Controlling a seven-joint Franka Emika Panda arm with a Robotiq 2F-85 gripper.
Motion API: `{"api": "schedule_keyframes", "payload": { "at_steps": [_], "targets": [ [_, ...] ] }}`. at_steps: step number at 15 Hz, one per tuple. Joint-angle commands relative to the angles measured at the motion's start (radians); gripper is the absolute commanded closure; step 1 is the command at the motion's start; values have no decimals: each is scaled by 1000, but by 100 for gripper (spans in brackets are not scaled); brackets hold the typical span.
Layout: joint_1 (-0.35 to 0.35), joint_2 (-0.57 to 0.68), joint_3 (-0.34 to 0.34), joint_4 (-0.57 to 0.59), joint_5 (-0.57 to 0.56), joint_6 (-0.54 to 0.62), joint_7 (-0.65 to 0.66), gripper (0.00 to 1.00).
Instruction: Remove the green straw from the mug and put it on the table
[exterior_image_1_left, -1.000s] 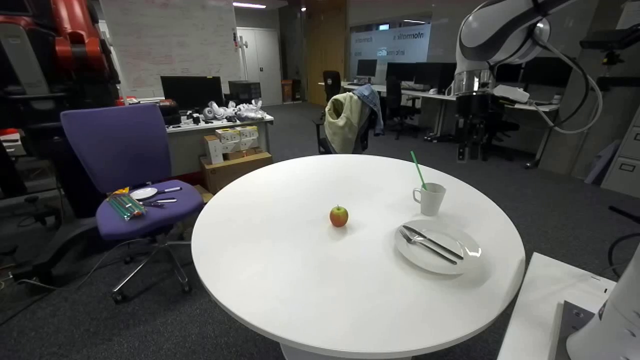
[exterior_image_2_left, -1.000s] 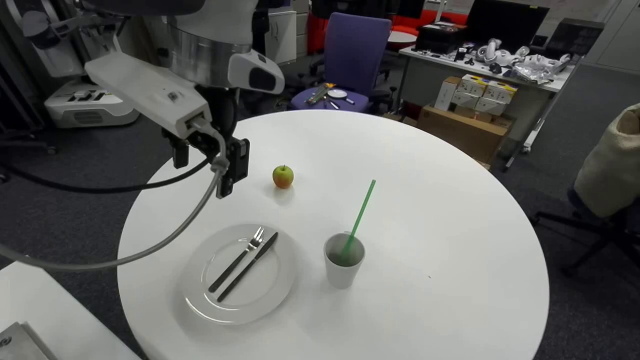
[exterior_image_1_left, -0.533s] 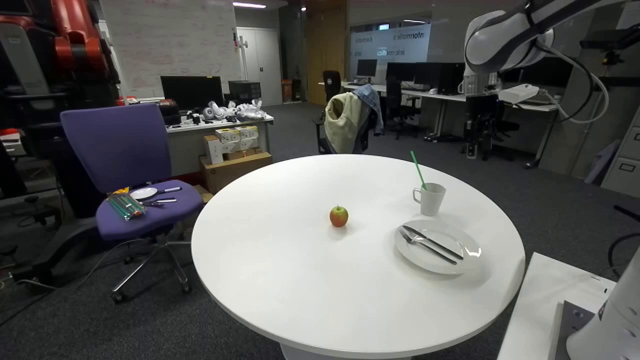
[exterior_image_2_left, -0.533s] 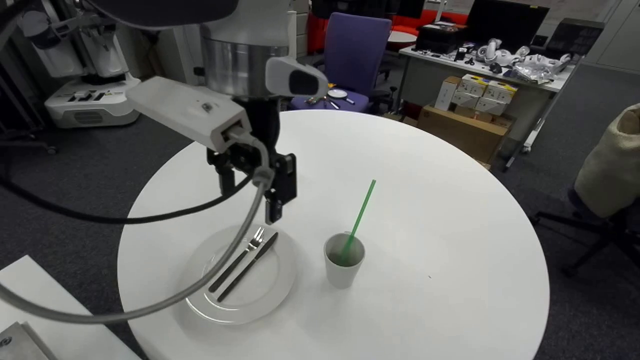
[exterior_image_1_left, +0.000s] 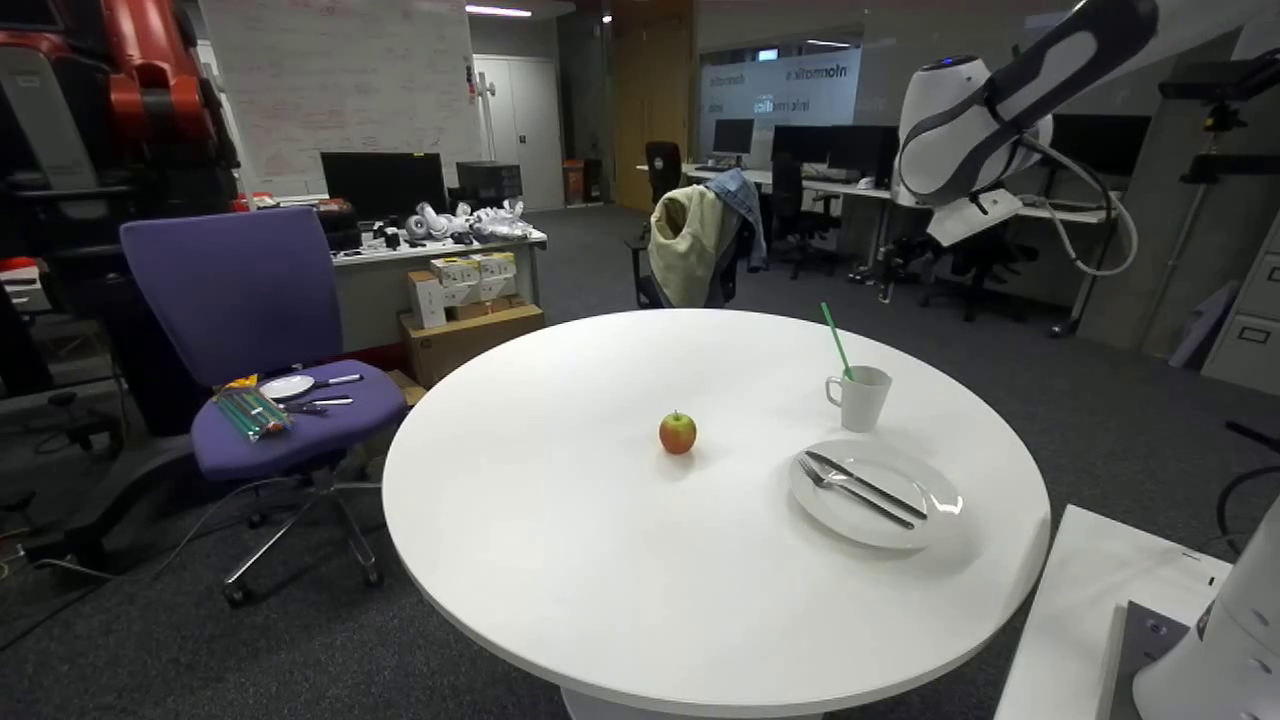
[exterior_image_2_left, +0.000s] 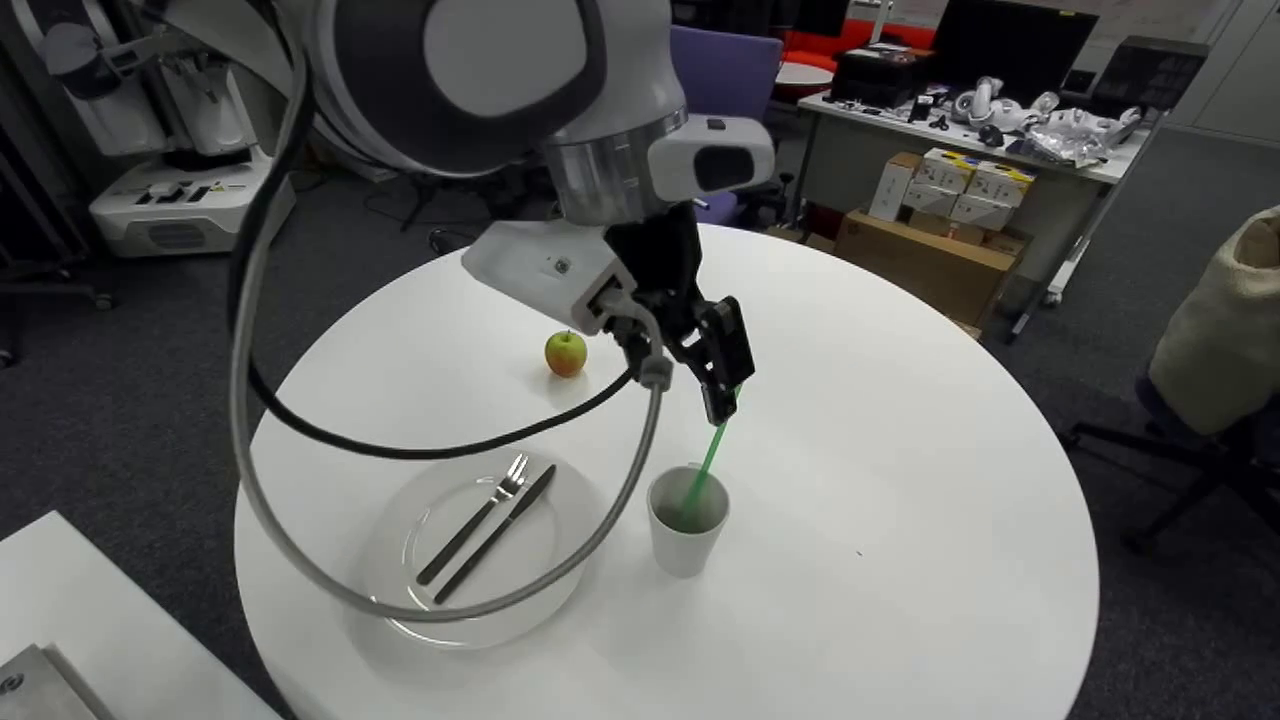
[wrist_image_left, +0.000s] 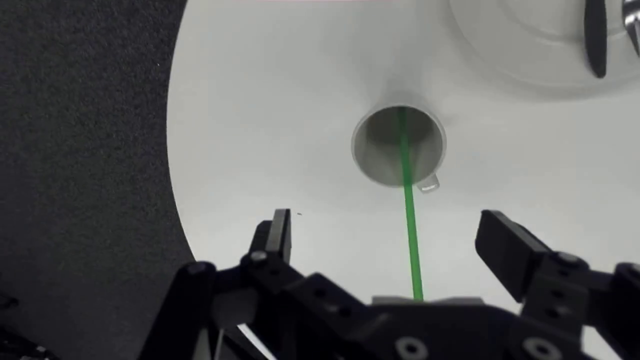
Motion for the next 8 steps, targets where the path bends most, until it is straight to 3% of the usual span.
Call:
{"api": "schedule_keyframes", "payload": {
  "at_steps": [1,8],
  "targets": [
    [-4,23,18,9,3,15,69,0],
    [-2,43,21,12,3,16,88,0]
  ]
}}
